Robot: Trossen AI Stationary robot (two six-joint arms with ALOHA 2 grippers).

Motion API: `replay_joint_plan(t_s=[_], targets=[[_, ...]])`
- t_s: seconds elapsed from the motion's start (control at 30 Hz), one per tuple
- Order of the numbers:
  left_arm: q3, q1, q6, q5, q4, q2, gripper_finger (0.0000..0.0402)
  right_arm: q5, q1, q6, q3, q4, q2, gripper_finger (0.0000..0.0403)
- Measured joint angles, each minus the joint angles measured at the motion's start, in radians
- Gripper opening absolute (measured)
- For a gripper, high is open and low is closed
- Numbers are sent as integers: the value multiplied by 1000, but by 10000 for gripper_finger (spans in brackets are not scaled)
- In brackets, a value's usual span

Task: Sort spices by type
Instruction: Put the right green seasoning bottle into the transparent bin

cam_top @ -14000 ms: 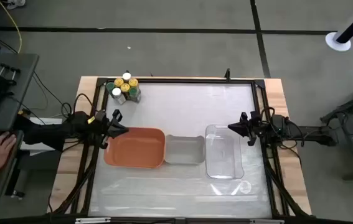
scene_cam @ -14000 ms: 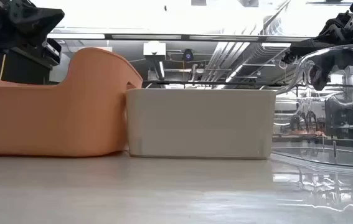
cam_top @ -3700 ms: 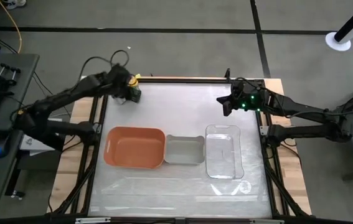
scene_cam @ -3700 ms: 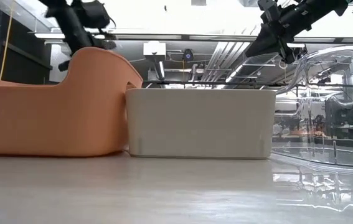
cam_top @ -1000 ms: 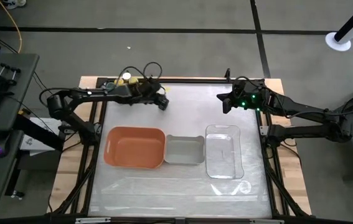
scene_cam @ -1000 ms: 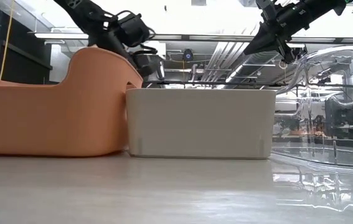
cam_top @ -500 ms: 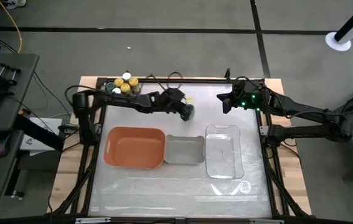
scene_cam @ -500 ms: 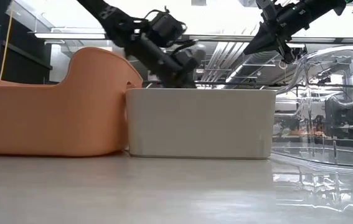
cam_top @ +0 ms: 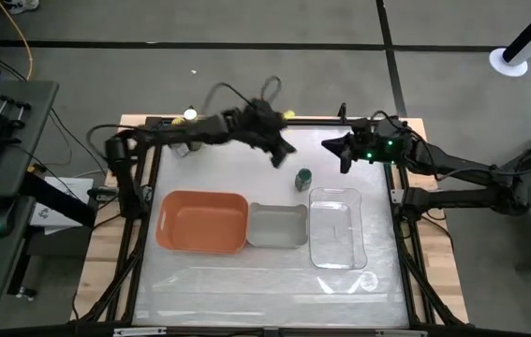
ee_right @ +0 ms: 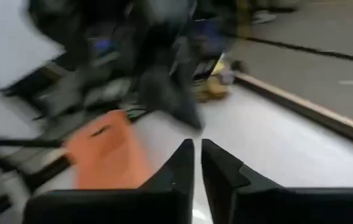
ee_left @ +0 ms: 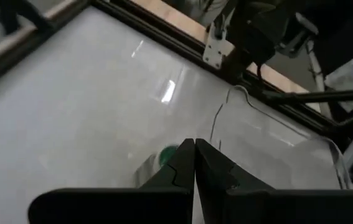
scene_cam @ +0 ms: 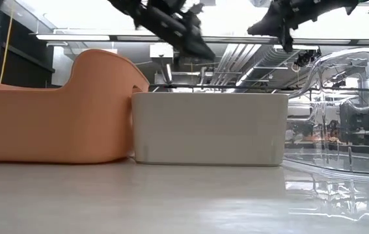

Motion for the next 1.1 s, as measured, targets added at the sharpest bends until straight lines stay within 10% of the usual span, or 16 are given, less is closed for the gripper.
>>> replay_joint_plan(t_s=[0.2,0.47,1.1], targets=[[-123,67,68,-7,-36,-307,0,-91,28,-167,141,-228,178,149],[-404,61,-63,-163,66,-704,0,79,60,-518,475,-675,516,302],[-625,13,-155,-267,92,-928,0,-4,94,-664,607,-834,829,328]])
